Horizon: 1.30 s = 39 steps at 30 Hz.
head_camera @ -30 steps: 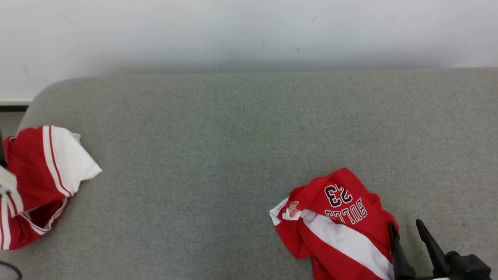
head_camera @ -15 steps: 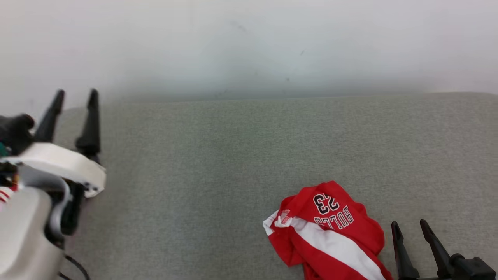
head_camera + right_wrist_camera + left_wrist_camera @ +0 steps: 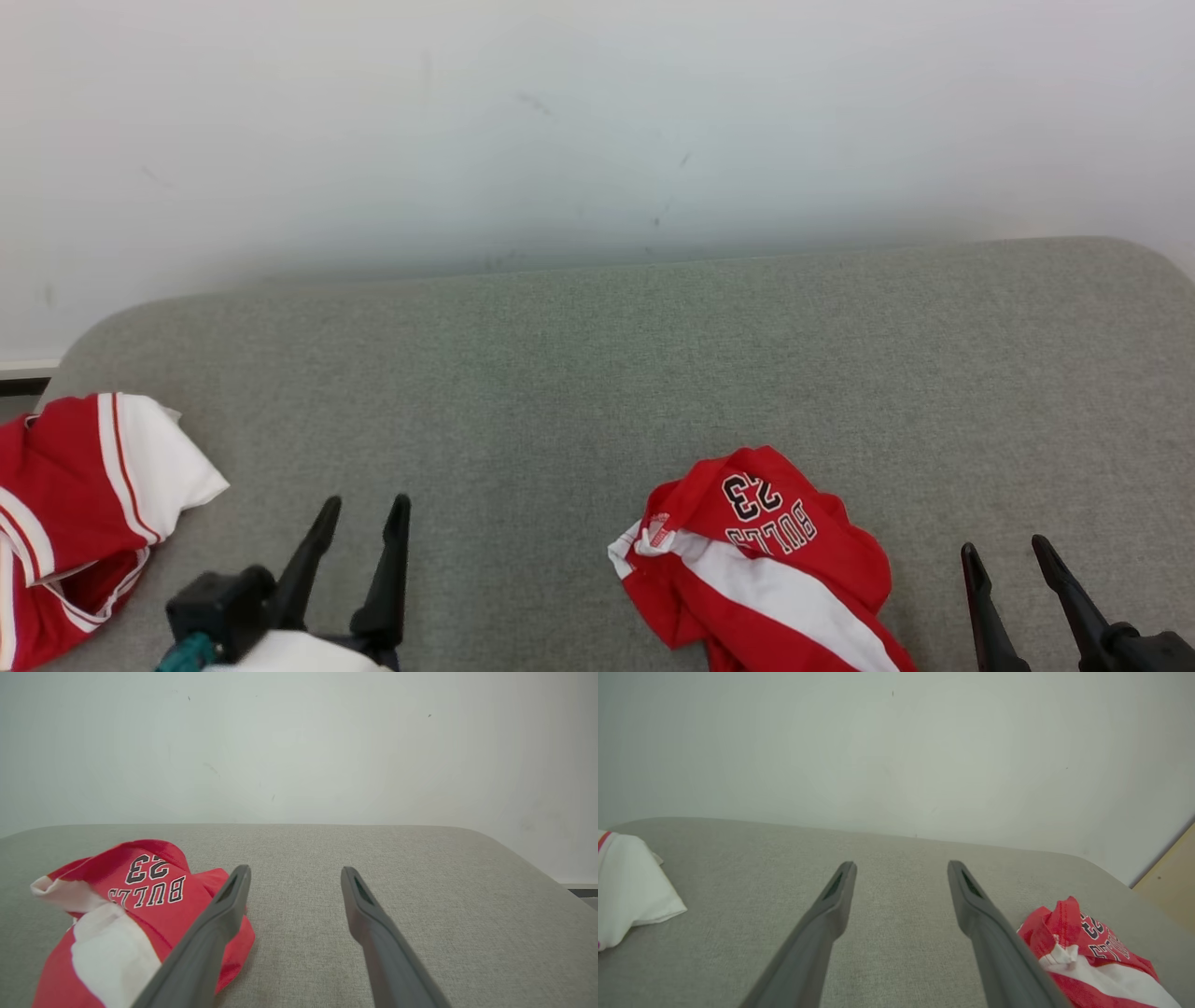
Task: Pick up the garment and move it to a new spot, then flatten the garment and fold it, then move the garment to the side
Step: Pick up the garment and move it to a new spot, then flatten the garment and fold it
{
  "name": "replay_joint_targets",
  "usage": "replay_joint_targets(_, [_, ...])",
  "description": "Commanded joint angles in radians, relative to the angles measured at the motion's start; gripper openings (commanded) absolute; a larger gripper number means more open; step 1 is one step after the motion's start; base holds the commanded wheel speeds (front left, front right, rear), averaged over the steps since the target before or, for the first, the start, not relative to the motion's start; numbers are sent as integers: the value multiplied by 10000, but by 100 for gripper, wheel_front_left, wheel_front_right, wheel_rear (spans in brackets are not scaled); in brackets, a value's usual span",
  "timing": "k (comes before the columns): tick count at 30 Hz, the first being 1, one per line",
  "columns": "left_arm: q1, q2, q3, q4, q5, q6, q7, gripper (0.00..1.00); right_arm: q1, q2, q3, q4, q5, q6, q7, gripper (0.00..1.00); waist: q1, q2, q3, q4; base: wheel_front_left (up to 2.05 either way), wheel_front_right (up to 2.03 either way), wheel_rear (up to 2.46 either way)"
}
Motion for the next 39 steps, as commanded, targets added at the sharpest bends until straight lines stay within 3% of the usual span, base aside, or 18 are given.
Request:
replay_joint_targets(1, [521, -290, 198, 33, 0, 82, -88, 100, 133, -97, -20, -54, -1, -29, 10, 100, 1, -1, -45, -10, 0, 0, 0])
replay_joint_targets(7, [1983, -1118, 1212, -51, 1279, -51, -93, 100, 343, -134, 44, 82, -85, -29, 10, 100, 1, -1, -152, 119, 0, 0, 0])
replay_joint_targets(16, [3161, -2666, 2902, 97, 2977, -1316, -97, 100, 736, -15, 132, 245, 73, -29, 10, 100, 1, -1, -456, 397, 0, 0, 0])
replay_joint_targets(21, [3365, -3220, 3562, 229, 3600, -2014, -97, 100, 916, 188, 132, 328, 84, -29, 10, 100, 1, -1, -587, 374, 0, 0, 0])
replay_joint_targets(29, [3418, -3550, 4138, 373, 4052, -2583, -98, 100, 913, 249, 312, 461, 119, -29, 10, 100, 1, -1, -612, 233, 0, 0, 0])
replay_joint_targets(39, [3331, -3611, 4261, 491, 4197, -2789, -99, 100, 845, 268, 308, 521, 186, -29, 10, 100, 1, -1, -558, 211, 0, 0, 0])
